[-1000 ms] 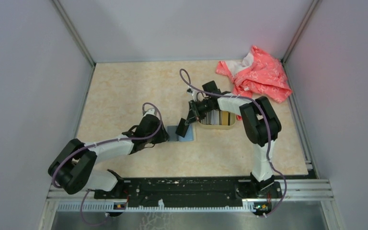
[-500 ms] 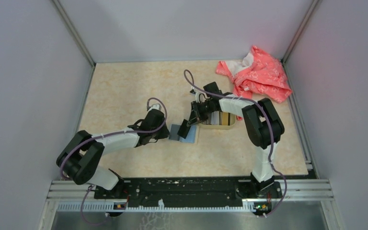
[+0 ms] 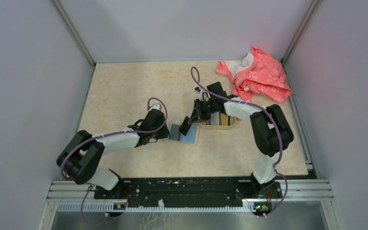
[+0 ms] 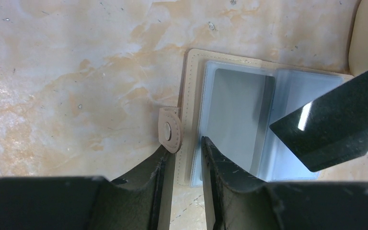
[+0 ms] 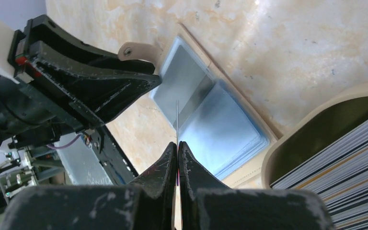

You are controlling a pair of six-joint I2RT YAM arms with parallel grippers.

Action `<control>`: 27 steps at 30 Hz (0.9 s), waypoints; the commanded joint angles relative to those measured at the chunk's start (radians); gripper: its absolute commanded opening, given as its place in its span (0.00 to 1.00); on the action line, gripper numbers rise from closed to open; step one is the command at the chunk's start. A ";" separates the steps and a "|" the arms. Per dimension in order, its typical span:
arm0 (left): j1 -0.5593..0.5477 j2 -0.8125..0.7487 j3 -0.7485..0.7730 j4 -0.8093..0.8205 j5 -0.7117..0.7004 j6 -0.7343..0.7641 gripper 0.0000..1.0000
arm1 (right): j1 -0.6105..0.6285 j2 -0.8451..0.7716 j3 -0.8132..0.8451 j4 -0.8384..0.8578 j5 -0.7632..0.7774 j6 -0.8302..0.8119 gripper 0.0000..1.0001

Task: Put the credit cards into the card holder
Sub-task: Insert the credit card into the card holder.

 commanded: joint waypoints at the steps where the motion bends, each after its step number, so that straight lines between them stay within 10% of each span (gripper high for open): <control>1: 0.009 0.015 -0.041 -0.071 -0.007 0.023 0.33 | 0.005 0.012 0.000 0.021 0.058 0.036 0.00; 27: 0.009 0.017 -0.045 -0.061 0.006 0.041 0.33 | 0.008 0.047 -0.051 0.012 0.080 0.120 0.00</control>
